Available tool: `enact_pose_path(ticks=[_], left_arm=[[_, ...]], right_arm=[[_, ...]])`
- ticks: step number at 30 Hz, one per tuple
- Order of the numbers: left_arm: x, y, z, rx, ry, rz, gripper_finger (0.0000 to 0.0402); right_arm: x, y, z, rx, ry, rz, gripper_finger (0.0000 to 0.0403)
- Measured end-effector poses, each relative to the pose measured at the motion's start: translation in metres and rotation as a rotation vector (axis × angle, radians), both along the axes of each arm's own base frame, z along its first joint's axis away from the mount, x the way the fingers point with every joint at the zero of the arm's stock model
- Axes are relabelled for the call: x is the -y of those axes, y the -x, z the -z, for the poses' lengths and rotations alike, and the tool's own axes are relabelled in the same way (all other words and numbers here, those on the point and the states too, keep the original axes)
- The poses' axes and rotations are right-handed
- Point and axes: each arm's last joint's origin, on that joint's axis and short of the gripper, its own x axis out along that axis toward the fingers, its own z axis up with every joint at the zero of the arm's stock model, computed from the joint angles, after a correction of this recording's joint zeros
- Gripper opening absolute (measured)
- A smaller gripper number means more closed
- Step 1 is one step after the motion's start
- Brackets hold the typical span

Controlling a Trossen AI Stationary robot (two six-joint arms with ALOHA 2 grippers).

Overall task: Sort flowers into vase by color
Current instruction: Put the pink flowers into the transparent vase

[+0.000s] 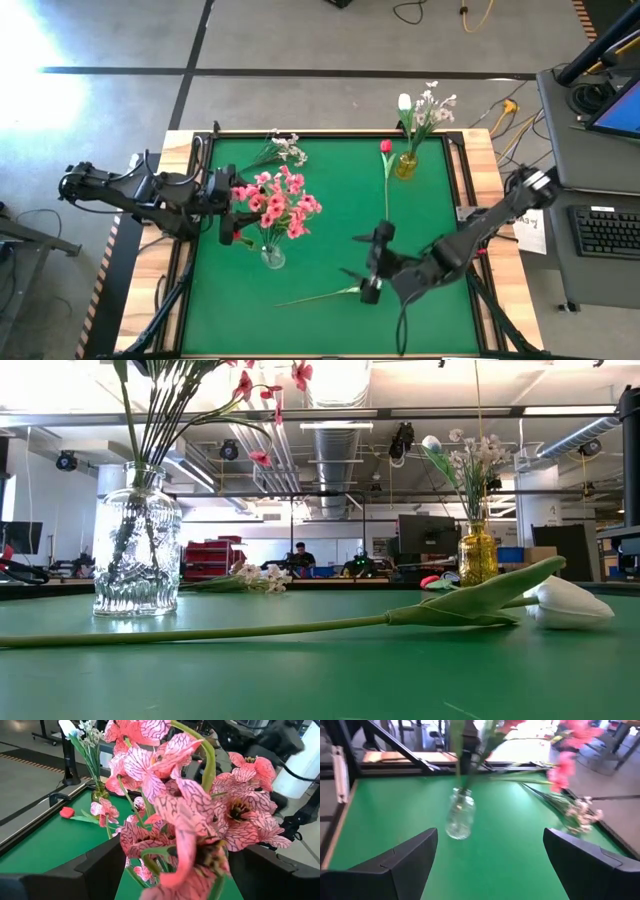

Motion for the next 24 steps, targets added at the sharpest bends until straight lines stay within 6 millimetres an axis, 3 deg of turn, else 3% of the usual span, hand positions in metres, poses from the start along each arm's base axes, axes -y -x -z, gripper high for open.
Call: enact_pose_path(ticks=[10,16,24], left_arm=[[0.002,0.0,0.003,-0.028,-0.035,0.018,0.0308],[0.004,-0.001,0.004,-0.031,-0.059,0.031,0.0308],[0.004,-0.002,0.007,-0.04,-0.064,0.032,0.0308]], right_arm=[[-0.032,-0.06,0.017,0.043,-0.029,0.062,0.0357],[-0.049,-0.084,0.013,0.113,-0.056,0.039,0.0357],[-0.05,-0.127,0.031,0.222,-0.03,-0.044,0.0357]])
